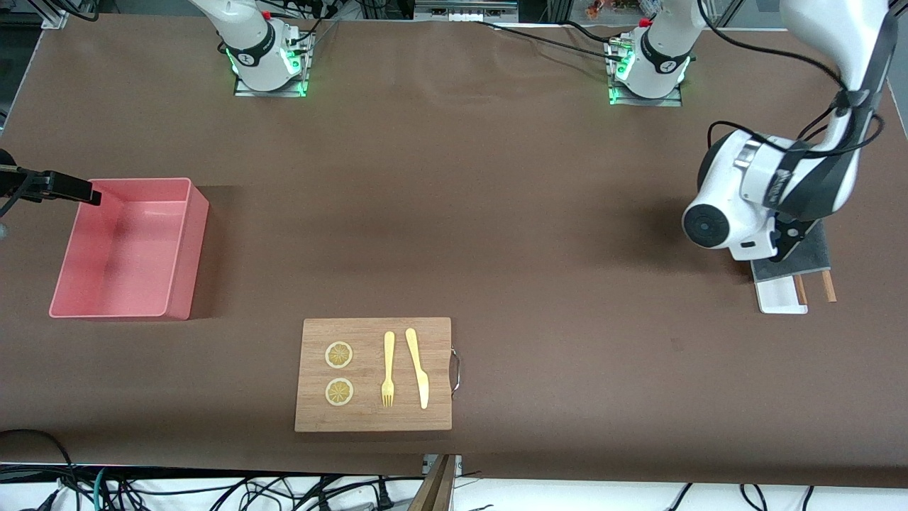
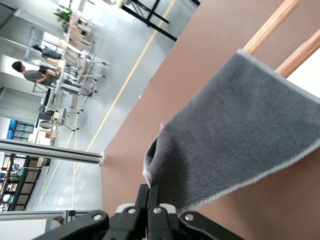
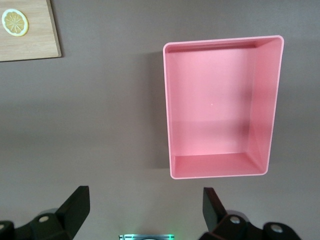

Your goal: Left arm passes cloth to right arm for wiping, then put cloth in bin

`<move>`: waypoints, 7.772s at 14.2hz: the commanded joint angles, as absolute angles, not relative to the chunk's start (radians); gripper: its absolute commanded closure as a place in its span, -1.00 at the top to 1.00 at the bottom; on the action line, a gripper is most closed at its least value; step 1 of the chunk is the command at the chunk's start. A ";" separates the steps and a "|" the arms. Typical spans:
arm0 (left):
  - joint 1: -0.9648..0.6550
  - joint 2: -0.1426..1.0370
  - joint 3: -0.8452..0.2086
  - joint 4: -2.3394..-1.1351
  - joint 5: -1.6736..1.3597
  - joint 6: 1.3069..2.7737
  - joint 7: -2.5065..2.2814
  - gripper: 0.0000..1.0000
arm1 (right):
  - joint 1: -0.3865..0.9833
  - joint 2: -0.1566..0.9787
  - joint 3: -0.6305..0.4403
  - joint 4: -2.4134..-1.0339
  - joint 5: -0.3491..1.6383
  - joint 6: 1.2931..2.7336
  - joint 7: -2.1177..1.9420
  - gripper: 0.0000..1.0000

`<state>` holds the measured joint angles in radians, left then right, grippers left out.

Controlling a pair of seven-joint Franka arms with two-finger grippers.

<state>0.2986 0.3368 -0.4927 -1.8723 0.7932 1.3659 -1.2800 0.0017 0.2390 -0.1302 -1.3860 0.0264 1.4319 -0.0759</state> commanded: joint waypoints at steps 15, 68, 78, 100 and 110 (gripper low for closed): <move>0.295 0.285 -0.713 -1.181 0.201 1.181 -0.523 -1.00 | 0.046 0.380 0.099 -1.419 0.127 1.551 0.470 1.00; -0.077 0.345 -0.736 -1.180 0.124 1.690 -0.465 -1.00 | 0.177 0.667 0.488 -1.413 0.581 2.075 1.253 1.00; -0.078 0.345 -0.736 -1.181 0.124 1.692 -0.463 -1.00 | 0.129 0.600 0.489 -1.623 1.020 2.193 0.956 1.00; -0.089 0.356 -0.736 -1.181 0.146 1.692 -0.465 -1.00 | 0.107 0.601 0.574 -1.675 1.227 2.238 0.815 -1.00; -0.089 0.354 -0.736 -1.181 0.147 1.690 -0.468 -1.00 | 0.087 0.601 0.569 -1.654 1.218 2.238 0.816 -1.00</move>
<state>-0.0722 0.3468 -0.7437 -1.2010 0.1247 1.6908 -0.4634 0.1054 0.6196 0.5613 -1.6468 1.2000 2.2487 0.8332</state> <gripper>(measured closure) 0.982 0.978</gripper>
